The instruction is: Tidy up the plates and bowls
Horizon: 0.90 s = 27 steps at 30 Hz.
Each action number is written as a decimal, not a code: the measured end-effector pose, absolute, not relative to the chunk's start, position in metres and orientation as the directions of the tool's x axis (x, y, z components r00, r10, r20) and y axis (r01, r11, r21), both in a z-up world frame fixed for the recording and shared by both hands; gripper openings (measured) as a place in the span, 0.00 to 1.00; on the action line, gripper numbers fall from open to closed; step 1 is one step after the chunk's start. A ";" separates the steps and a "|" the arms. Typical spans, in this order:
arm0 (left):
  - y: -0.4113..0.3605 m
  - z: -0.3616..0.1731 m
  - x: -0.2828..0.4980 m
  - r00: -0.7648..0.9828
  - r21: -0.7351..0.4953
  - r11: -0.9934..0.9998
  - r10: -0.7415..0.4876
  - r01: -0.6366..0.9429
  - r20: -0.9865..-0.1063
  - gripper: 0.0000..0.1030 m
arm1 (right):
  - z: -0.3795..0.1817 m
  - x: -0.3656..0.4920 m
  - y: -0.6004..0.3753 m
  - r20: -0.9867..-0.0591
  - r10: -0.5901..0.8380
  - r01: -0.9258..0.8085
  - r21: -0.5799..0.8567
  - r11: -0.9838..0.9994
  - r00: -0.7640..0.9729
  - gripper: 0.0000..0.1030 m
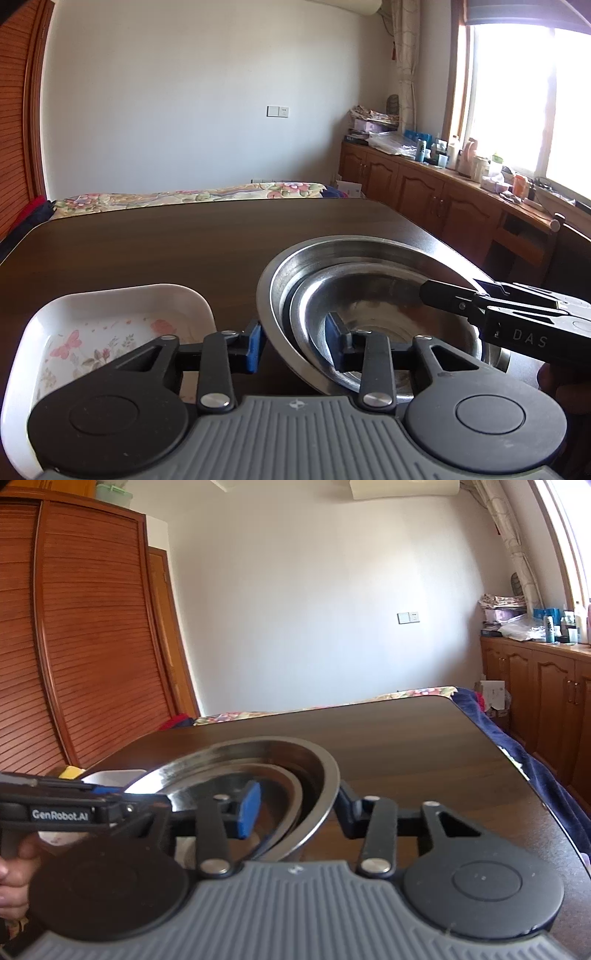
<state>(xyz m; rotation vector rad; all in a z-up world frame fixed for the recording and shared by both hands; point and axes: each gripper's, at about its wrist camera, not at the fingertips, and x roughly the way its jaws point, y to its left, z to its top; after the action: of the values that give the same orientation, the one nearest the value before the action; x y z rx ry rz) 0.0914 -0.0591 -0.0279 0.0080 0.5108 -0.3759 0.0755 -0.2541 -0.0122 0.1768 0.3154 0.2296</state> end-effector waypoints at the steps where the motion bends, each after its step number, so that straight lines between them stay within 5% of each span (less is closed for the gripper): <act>1: -0.059 -0.027 0.091 0.806 -0.089 0.932 -0.350 0.352 -0.478 0.35 | -0.012 0.075 -0.254 -0.286 0.247 -0.191 0.210 0.959 0.926 0.41; 27: -0.026 0.021 0.077 0.857 -0.058 0.944 -0.319 0.324 -0.404 0.35 | 0.024 0.077 -0.230 -0.240 0.276 -0.237 0.179 0.955 0.931 0.37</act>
<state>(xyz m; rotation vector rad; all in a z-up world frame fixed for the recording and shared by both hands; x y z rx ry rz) 0.0770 -0.0261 0.0206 0.0124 0.4226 -0.3381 0.0769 -0.2304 0.0244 0.1485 0.2668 0.2636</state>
